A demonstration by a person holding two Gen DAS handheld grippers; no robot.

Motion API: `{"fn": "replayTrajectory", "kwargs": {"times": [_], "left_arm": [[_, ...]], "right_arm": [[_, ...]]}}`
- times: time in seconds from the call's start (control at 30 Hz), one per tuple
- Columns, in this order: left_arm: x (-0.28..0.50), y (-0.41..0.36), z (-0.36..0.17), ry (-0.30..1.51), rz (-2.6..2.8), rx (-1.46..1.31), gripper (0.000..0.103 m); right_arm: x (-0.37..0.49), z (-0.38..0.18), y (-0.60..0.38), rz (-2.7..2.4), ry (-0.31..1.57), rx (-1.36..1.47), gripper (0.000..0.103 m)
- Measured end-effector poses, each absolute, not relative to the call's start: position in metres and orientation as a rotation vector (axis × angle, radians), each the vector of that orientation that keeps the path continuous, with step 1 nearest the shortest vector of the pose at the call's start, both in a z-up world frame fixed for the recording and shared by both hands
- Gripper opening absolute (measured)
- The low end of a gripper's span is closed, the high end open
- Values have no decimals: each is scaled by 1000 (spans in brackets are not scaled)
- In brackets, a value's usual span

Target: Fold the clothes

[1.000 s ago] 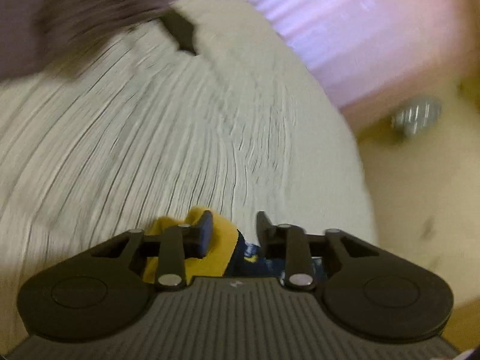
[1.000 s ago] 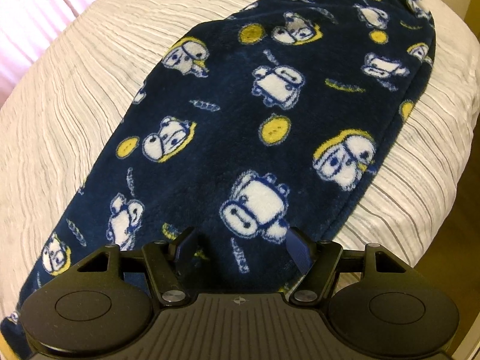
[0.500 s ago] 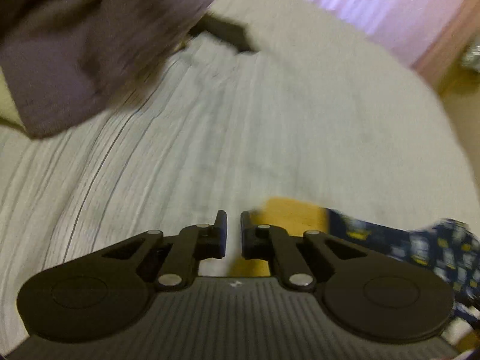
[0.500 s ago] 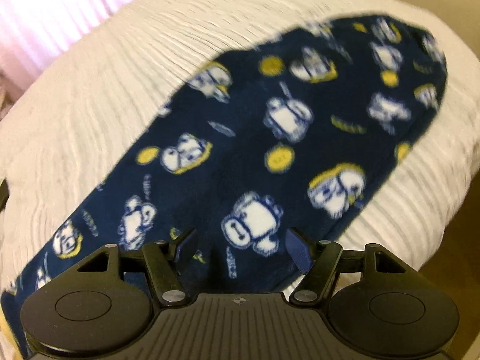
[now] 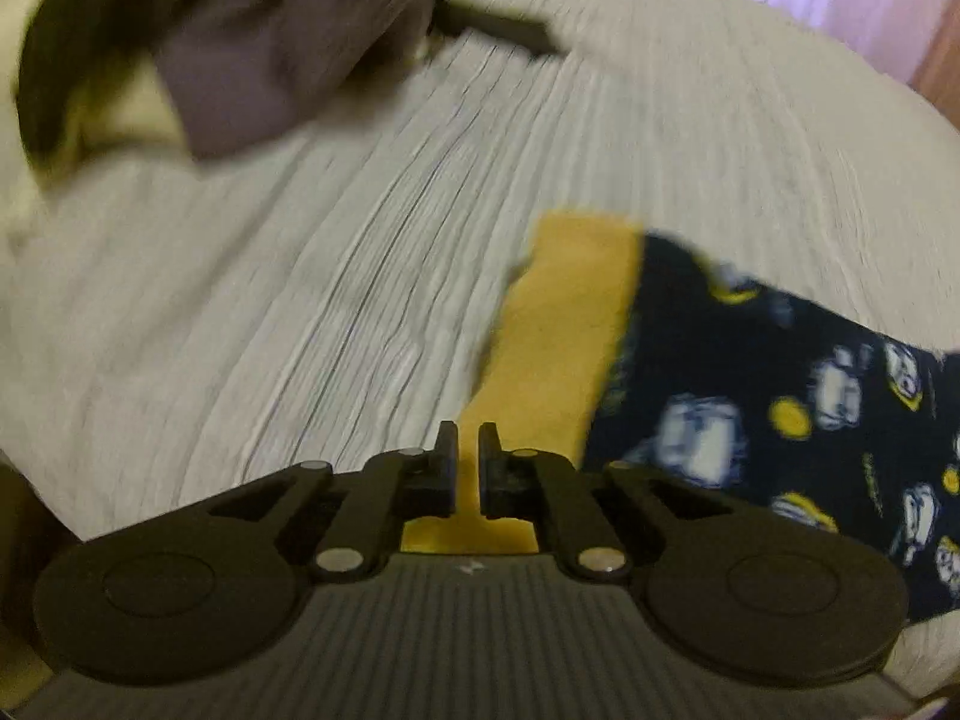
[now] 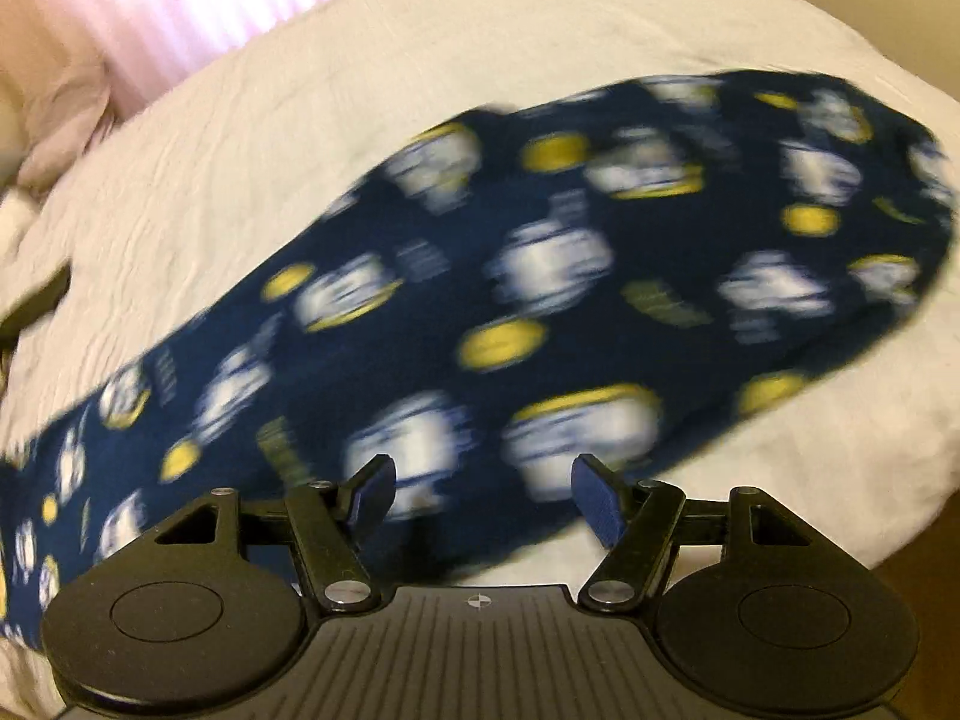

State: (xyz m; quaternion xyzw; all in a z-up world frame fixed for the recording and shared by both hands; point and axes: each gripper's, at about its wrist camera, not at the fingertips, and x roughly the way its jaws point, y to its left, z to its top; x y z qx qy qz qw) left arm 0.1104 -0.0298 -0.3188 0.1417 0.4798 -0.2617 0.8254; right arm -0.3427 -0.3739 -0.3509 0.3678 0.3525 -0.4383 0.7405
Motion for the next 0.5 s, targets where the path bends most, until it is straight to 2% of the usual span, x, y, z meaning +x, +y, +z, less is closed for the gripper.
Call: {"fn": "replayTrajectory", "kwargs": {"times": [0.07, 0.2, 0.27, 0.3, 0.4, 0.5], "left_arm": [[82, -52, -309, 1020, -586, 272, 4], [8, -104, -306, 1097, -715, 175, 4], [-32, -131, -308, 1145, -790, 137, 4], [-53, -140, -307, 1178, -832, 123, 5], [-100, -169, -306, 1267, -929, 53, 5], [-125, -185, -318, 1376, -936, -68, 17]], "right_arm": [[-386, -345, -398, -997, 725, 865, 68], [-480, -340, -452, -1031, 477, 1154, 68], [-522, -349, -477, -1033, 338, 1336, 43], [-539, -357, -487, -1034, 287, 1416, 41], [-568, -371, -508, -1018, 232, 1511, 41], [-578, -380, -519, -1001, 224, 1517, 41]]}}
